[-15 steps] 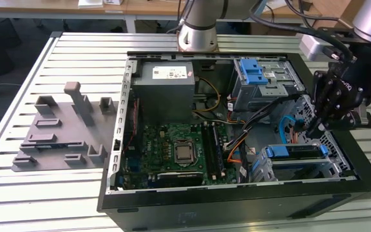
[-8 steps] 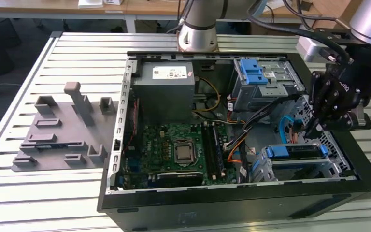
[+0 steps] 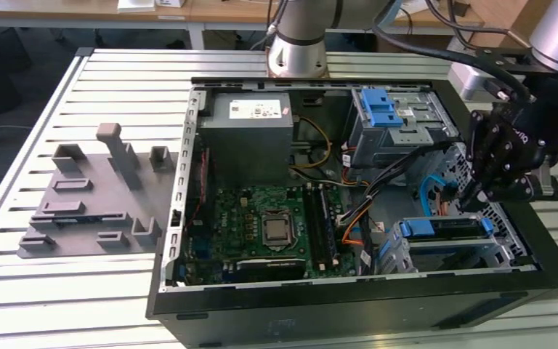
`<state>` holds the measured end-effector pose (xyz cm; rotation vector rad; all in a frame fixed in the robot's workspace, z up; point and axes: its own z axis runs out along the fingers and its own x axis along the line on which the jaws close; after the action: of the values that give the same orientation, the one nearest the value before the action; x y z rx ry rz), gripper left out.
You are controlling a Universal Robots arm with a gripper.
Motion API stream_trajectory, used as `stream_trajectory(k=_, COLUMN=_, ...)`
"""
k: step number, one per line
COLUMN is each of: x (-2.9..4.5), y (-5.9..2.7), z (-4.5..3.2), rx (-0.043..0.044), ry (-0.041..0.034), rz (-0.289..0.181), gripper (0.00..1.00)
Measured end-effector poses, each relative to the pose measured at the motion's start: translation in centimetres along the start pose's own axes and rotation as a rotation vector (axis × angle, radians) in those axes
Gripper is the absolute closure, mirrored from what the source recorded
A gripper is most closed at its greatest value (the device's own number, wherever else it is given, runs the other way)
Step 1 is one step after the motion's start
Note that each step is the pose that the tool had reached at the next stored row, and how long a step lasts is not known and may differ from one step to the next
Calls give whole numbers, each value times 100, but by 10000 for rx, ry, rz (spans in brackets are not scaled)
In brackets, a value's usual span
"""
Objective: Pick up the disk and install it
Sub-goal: 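Insert the first disk wire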
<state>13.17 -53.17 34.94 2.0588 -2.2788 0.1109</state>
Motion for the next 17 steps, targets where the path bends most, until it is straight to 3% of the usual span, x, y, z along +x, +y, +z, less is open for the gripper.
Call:
stream_trajectory(k=6, x=12, y=16, z=3, rx=84, ry=-160, rz=-114, gripper=84)
stream_trajectory(k=17, x=58, y=48, z=43, rx=158, ry=-172, rz=-667, gripper=84)
